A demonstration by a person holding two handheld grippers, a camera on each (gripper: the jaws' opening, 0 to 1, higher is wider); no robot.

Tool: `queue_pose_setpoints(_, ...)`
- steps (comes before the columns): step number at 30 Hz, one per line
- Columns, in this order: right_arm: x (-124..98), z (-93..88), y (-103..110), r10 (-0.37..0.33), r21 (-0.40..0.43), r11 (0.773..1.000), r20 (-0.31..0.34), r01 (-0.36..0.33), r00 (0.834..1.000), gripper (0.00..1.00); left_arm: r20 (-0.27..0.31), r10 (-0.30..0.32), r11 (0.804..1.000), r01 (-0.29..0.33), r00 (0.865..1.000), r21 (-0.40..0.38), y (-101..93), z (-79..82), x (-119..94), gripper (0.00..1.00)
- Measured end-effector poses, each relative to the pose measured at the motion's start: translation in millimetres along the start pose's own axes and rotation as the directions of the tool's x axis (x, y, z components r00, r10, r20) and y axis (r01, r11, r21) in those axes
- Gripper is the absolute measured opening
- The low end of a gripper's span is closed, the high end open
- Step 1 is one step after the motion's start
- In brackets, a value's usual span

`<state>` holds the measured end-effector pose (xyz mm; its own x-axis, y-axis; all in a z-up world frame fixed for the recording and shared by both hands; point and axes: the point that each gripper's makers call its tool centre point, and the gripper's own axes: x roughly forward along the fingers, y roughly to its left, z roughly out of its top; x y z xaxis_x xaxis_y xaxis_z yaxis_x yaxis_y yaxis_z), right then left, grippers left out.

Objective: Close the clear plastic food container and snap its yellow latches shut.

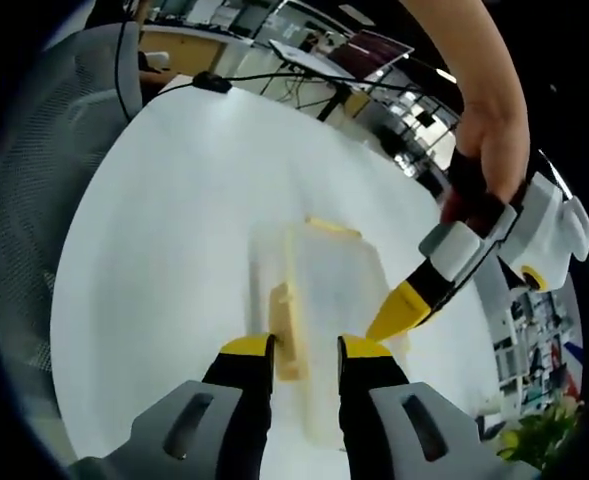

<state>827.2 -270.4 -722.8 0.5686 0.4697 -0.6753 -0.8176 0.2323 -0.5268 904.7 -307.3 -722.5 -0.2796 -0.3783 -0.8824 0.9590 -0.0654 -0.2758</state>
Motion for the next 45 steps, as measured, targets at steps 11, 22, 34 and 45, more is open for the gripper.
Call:
queue_pose_setpoints(11,0,-0.6,0,-0.011,-0.017,1.000,-0.001,0.011,1.000,0.21,-0.015,-0.029,0.999,0.029,0.999,-0.034,1.5,-1.3,1,0.32)
queue_pose_setpoints(22,2,-0.6,0,-0.027,-0.042,0.999,-0.023,0.025,0.999,0.20,-0.043,-0.030,0.999,0.028,0.999,-0.047,0.6,-1.6,2,0.31)
queue_pose_setpoints(34,1,4.1,6,0.002,-0.051,0.999,-0.002,-0.002,1.000,0.20,-0.076,-0.085,0.994,0.080,0.993,-0.076,-11.2,-3.9,11,0.31)
queue_pose_setpoints(45,2,3.4,6,-0.006,-0.076,0.997,-0.008,0.006,1.000,0.23,-0.041,-0.093,0.993,0.090,0.995,-0.075,-12.7,-3.4,7,0.34)
